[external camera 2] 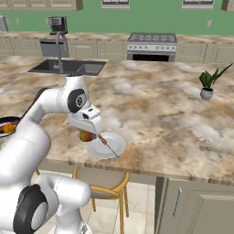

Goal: Pick up the orange and mango from the fridge and place one fruit on each plate on the dining counter.

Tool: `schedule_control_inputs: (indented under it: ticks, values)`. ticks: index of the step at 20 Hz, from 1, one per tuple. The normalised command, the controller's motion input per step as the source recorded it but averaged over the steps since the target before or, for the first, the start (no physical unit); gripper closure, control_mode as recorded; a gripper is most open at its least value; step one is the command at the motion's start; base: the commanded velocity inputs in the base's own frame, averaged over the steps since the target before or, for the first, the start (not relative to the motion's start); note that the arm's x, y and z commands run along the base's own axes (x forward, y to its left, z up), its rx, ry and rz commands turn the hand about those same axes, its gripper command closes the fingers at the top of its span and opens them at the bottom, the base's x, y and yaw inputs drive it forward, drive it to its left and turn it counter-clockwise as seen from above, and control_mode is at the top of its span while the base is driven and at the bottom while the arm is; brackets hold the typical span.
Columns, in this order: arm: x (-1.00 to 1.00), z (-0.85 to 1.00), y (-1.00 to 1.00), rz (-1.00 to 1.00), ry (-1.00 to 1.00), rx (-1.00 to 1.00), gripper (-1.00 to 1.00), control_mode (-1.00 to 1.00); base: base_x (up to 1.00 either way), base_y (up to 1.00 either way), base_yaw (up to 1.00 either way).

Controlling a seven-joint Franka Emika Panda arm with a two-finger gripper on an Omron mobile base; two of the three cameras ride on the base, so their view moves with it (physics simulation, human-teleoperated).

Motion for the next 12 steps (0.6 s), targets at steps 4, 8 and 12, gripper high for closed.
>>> schedule_control_inputs:
  ticks: [4, 8, 12]
  values:
    - [0.83, -0.84, -0.15, 0.00, 0.19, 0.01, 1.00, -1.00, 0.00, 0.00, 0.00]
    - [0.75, -0.74, -0.24, 0.00, 0.12, 0.05, 1.00, -1.00, 0.00, 0.00, 0.00]
    - [0.76, -0.63, -0.29, 0.00, 0.09, 0.08, 1.00, -1.00, 0.00, 0.00, 0.00]
